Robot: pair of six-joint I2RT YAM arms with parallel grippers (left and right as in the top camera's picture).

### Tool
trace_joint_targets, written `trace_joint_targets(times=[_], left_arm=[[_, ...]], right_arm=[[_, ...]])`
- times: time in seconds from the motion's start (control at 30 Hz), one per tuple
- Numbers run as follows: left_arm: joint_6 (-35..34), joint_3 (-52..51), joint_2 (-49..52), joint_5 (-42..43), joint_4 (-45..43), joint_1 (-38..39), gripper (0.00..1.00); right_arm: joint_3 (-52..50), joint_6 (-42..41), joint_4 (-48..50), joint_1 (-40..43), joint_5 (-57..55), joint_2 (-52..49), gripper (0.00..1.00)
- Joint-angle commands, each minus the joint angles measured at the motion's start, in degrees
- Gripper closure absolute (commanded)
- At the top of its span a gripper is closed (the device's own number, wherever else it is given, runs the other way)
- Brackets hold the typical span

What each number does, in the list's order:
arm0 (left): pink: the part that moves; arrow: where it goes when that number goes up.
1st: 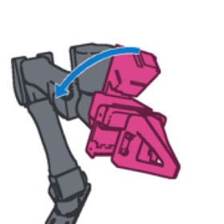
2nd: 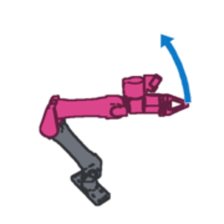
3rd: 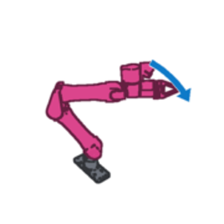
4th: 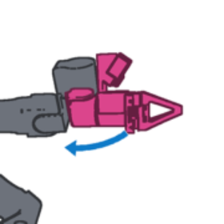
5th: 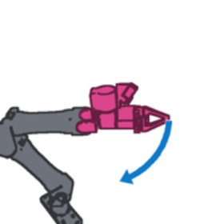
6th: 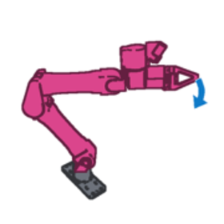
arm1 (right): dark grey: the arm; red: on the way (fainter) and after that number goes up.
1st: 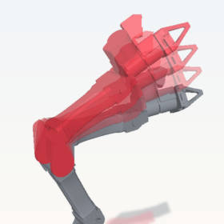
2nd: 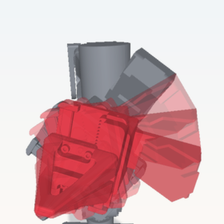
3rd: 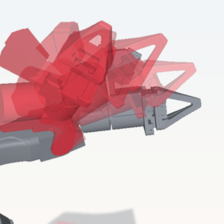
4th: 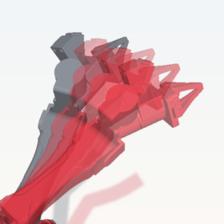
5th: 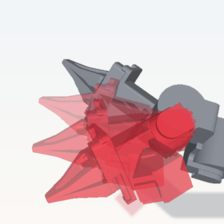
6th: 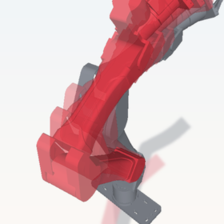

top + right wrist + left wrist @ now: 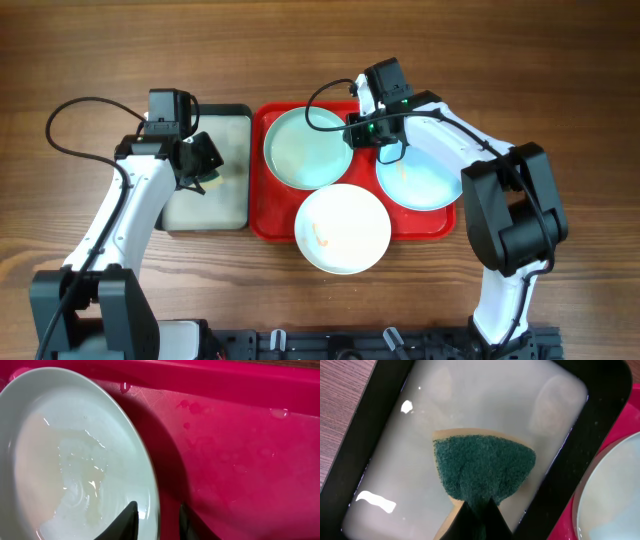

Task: Clean dirty plates on tray and stack at the side
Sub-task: 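Return the sponge with the left gripper to the water tray, then lift the blue plate with the right gripper and place it right of the tray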

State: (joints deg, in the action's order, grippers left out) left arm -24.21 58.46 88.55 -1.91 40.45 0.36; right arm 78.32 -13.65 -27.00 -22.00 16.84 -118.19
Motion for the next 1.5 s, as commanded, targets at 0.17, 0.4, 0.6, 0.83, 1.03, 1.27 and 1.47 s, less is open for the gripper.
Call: trace_joint_targets(times=[0.17, 0.4, 0.6, 0.83, 1.03, 1.27, 1.47], left_arm=[[1.11, -0.5, -0.37, -1.01, -0.42, -0.22, 0.96], [1.55, -0.5, -0.37, -2.54, -0.59, -0.22, 0.96], [2.08, -0.5, -0.37, -2.69, -1.9, -0.22, 0.96], [4.55, -0.5, -0.37, -5.29, -2.19, -0.22, 0.96], [4.57, -0.5, -0.37, -5.27, -2.34, -0.22, 0.96], [4.55, -0.52, -0.37, -5.27, -2.08, -0.22, 0.96], [4.5, -0.52, -0.37, -5.27, 0.37, -0.22, 0.96]], right_arm=[[-0.04, -1.53, 0.57, -0.35, -0.52, -3.02, 0.71], [-0.02, -1.53, 0.83, -0.35, -0.5, -3.13, 0.76], [-0.02, -1.55, 0.9, -0.35, -0.5, -3.13, 0.8], [0.48, -2.91, 1.88, -0.33, -0.52, -2.86, 0.96], [9.25, -2.82, -4.15, -0.46, -3.89, 2.01, 0.96], [10.62, -3.08, 2.54, -4.96, -9.51, 6.43, 0.96], [10.6, 3.28, 13.29, -16.5, -31.01, 6.01, 0.96]])
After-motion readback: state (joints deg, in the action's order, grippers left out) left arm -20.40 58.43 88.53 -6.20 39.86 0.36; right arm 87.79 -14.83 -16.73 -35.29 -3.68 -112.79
